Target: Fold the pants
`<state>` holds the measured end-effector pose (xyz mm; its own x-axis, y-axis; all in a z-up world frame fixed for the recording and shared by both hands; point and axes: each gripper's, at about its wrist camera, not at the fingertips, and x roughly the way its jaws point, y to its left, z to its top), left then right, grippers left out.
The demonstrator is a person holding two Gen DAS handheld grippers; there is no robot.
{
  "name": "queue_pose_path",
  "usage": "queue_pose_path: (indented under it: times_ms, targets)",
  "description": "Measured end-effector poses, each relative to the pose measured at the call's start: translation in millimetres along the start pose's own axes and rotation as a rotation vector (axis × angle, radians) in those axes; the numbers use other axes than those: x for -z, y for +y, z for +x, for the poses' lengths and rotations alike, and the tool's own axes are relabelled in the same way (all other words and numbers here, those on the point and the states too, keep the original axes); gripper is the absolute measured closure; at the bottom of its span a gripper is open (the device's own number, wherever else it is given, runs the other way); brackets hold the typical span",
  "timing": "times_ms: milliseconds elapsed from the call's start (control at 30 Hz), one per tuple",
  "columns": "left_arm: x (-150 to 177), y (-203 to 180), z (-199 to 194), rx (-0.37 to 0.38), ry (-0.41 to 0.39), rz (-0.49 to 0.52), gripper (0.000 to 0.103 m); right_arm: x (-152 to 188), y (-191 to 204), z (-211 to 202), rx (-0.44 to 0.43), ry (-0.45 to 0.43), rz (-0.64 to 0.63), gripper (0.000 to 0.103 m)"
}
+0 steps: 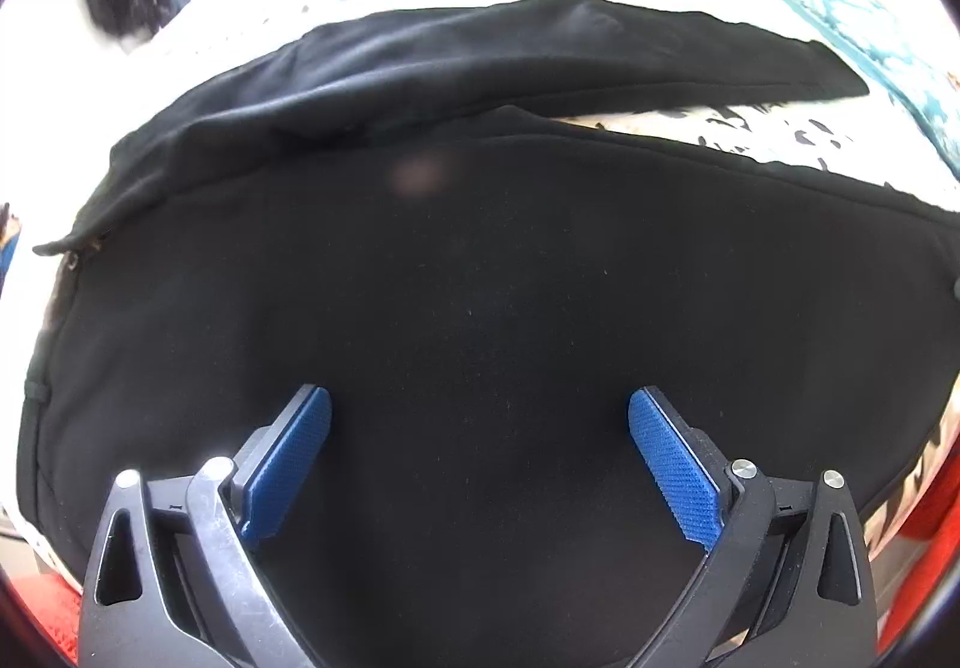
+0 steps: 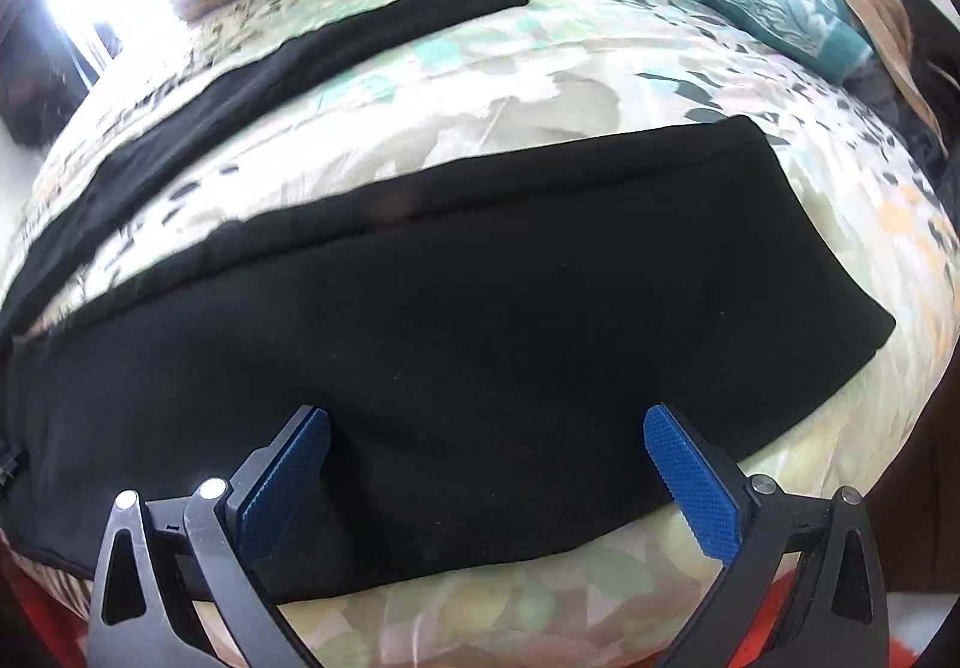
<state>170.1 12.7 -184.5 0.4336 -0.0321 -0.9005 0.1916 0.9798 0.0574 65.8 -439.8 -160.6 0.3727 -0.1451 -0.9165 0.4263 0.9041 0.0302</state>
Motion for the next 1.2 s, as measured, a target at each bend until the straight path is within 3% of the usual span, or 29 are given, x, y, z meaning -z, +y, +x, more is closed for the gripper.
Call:
queue_pose_path:
  times_ms: [133,300,400,500,600,733,800,867,967,1200]
  targets:
    - [3,1,-4,0.011,0.002,0.0,0.002,7,7,5,0.053,-0.018,-0.066,0.0]
    - [-3,6,-12,0.02,0.03,-0.034,0.004,5,4,2,0.05,0.001,-0.05,0.0]
    - [-15,28,-28,0.048,-0.041,-0.099,0.004,1,13,-14,0.05,0.0,-0.056,0.0]
    - [-55,63,-32,0.012,-0.113,-0.152,0.004,-8,35,-34,0.011,-0.056,-0.121,0.0]
    - [-97,94,-13,-0.075,-0.116,-0.197,0.004,-27,69,-39,-0.036,-0.065,-0.196,0.0]
    - [-136,132,40,-0.21,-0.026,-0.265,0.004,-64,108,-29,-0.151,-0.033,-0.215,0.0]
    - [-136,145,72,-0.259,0.048,-0.267,0.002,-85,118,-21,-0.181,-0.023,-0.203,0.0]
    - [-121,155,79,-0.199,-0.023,-0.301,0.001,-109,120,-11,-0.169,-0.027,-0.197,0.0]
    - [-108,149,74,-0.212,-0.12,-0.291,0.001,-153,114,9,-0.125,-0.059,-0.211,0.0]
    - [-99,148,74,-0.215,-0.169,-0.295,0.001,-284,74,90,0.014,-0.103,-0.186,0.0]
